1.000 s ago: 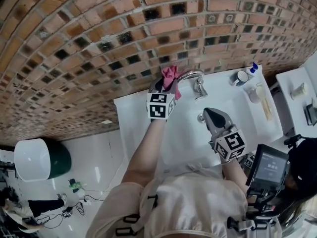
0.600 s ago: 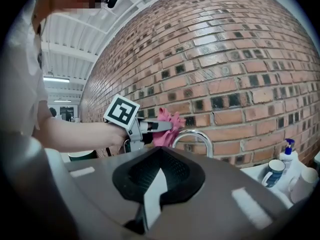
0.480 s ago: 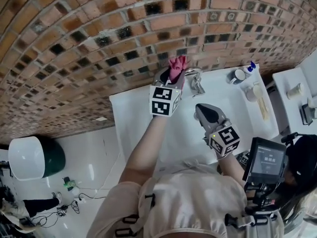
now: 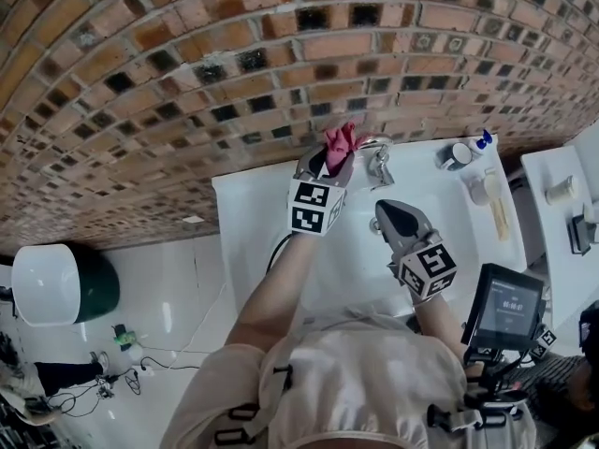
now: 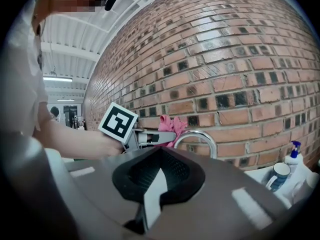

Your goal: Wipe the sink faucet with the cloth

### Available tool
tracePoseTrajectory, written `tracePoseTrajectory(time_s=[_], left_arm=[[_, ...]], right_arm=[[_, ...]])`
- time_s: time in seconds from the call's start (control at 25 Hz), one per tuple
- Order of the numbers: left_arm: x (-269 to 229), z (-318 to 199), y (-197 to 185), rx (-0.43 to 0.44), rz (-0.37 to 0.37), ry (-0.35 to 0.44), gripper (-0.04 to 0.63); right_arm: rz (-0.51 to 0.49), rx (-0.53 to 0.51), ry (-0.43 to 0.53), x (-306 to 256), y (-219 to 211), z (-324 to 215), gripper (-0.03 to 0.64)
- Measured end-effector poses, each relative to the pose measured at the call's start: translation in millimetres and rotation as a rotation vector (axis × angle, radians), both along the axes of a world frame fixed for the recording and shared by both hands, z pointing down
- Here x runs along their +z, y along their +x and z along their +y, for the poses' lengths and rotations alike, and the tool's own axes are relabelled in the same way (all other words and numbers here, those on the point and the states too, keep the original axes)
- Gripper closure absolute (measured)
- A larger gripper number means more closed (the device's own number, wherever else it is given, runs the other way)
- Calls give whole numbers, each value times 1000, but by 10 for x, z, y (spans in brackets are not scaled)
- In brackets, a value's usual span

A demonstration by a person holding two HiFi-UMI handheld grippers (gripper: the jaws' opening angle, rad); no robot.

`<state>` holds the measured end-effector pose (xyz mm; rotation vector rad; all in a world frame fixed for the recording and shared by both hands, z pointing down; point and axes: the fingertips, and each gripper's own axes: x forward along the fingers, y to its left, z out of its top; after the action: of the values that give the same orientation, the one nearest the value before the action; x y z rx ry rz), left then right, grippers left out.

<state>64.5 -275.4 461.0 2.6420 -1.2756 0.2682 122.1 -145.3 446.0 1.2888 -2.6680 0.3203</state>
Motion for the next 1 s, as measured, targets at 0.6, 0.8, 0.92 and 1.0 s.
tracePoseTrajectory(time_s=[0.6, 0.8, 0.92, 1.0], left_arm=[[-192, 175, 35, -26, 21, 31, 445], [-282, -14, 450, 7, -13, 60, 448], [-298, -84, 574, -12, -32, 89, 449], [-314, -102, 689, 0, -60, 111, 449]], right_arm=[[-21, -11, -10, 88, 41, 5, 623], [-36, -4, -21, 135, 103, 23, 623], [-41, 7, -31, 169, 193, 12, 623], [-44, 16, -39, 198, 272, -2, 623]])
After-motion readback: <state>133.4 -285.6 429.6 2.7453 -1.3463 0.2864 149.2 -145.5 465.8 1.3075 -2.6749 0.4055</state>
